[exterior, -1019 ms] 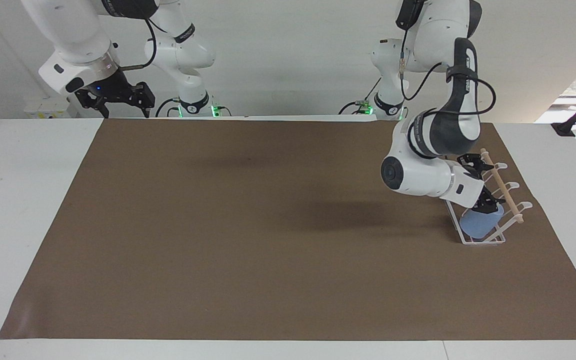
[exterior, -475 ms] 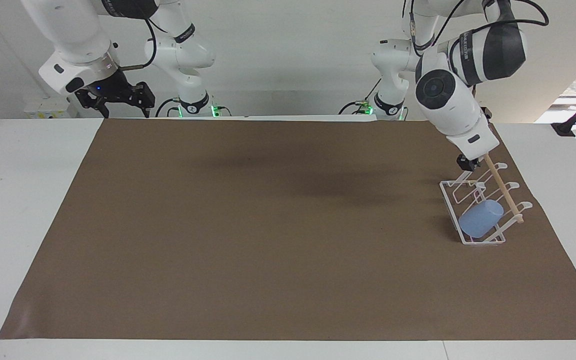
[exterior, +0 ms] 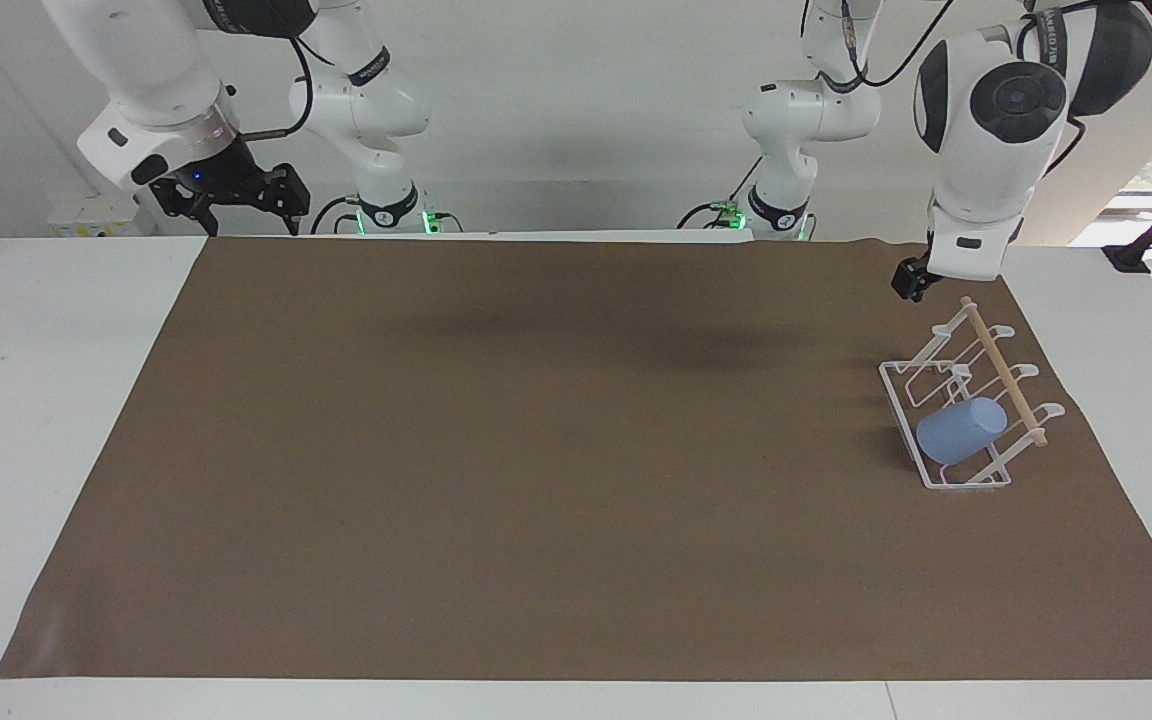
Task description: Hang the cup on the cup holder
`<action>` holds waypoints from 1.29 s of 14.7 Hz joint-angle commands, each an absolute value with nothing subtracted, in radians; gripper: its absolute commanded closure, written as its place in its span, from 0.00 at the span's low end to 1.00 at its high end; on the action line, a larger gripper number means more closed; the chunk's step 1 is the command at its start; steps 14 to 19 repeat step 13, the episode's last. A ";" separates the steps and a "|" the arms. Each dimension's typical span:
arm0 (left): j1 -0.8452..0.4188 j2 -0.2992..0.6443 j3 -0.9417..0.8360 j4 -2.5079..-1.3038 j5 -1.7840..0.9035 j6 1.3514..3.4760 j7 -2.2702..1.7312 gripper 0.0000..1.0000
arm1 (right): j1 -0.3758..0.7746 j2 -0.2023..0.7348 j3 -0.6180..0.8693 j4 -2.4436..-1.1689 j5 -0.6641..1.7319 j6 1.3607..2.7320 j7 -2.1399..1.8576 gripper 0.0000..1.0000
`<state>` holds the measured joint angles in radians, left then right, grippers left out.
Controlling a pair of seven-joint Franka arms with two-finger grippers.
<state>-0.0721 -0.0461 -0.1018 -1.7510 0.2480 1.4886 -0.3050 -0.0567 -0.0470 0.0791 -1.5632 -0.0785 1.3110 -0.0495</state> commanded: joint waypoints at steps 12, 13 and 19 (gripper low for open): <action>-0.137 -0.087 0.043 -1.623 0.014 1.453 0.094 0.01 | -0.066 -0.049 0.080 -1.555 -0.069 1.293 -0.078 0.00; -0.135 -0.086 0.043 -1.623 0.011 1.457 0.092 0.01 | -0.067 -0.049 0.081 -1.555 -0.069 1.293 -0.078 0.00; -0.135 -0.086 0.043 -1.623 0.011 1.457 0.092 0.01 | -0.067 -0.049 0.081 -1.555 -0.069 1.293 -0.078 0.00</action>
